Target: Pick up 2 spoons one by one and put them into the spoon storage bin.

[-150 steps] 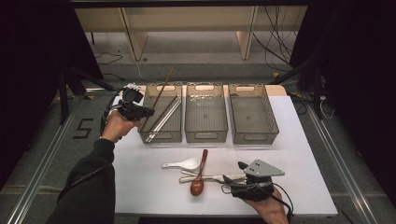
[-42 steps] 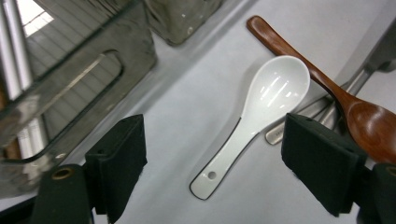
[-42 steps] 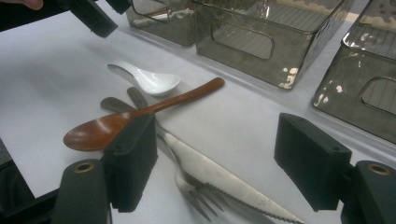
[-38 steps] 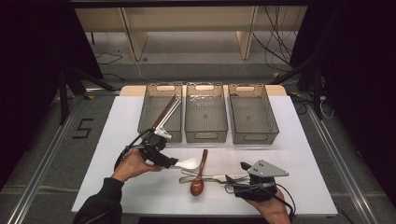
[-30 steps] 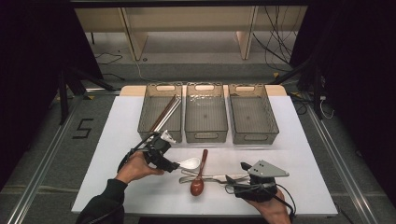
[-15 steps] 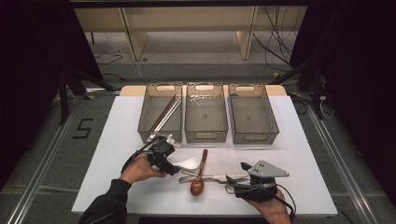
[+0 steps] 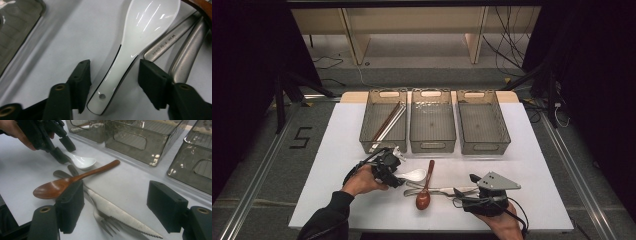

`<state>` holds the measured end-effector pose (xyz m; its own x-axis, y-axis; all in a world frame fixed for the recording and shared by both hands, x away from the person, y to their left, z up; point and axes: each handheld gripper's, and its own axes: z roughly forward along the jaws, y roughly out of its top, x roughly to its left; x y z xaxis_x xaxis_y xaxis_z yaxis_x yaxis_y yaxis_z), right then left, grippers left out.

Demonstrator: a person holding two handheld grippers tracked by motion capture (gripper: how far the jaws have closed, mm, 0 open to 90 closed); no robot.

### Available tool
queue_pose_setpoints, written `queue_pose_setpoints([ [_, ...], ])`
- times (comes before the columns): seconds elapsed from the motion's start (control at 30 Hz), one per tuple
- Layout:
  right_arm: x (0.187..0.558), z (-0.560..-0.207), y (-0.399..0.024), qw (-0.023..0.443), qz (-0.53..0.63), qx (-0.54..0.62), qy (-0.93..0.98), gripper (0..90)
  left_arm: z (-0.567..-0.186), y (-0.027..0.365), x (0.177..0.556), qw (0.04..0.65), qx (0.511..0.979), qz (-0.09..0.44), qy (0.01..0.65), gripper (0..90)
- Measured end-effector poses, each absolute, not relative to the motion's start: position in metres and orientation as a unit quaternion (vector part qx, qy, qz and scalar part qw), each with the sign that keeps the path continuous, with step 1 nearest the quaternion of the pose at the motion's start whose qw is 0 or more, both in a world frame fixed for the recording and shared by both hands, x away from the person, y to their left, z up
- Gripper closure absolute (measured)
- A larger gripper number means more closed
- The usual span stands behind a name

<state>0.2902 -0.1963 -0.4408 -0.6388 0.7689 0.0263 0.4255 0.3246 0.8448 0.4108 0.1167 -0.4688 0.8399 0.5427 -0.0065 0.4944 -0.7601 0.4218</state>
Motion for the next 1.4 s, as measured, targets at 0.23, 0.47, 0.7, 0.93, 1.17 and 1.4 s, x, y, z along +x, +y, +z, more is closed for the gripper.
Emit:
queue_pose_setpoints([
  [0.23,0.2901,-0.441,-0.1967,0.196,0.442,0.378,0.79,30.6,-0.4668,0.1149,0.4112,0.198,0.942,0.052,0.267,51.2],
  [0.47,0.2902,-0.4407,-0.1967,0.197,0.442,0.38,0.789,30.7,-0.4667,0.1154,0.4109,0.199,0.942,0.05,0.266,55.3],
  [0.7,0.2895,-0.4405,-0.1957,0.197,0.441,0.378,0.79,30.6,-0.4662,0.1156,0.4116,0.194,0.944,0.048,0.263,57.6],
  [0.93,0.2892,-0.4399,-0.1967,0.197,0.442,0.381,0.788,30.7,-0.4653,0.1138,0.4116,0.186,0.947,0.049,0.256,60.6],
  [1.17,0.2895,-0.4401,-0.1964,0.198,0.441,0.382,0.788,30.7,-0.465,0.1138,0.4115,0.186,0.951,0.045,0.244,64.8],
  [1.4,0.2889,-0.4396,-0.1972,0.198,0.441,0.382,0.788,30.7,-0.4645,0.1129,0.4106,0.183,0.954,0.044,0.235,67.4],
])
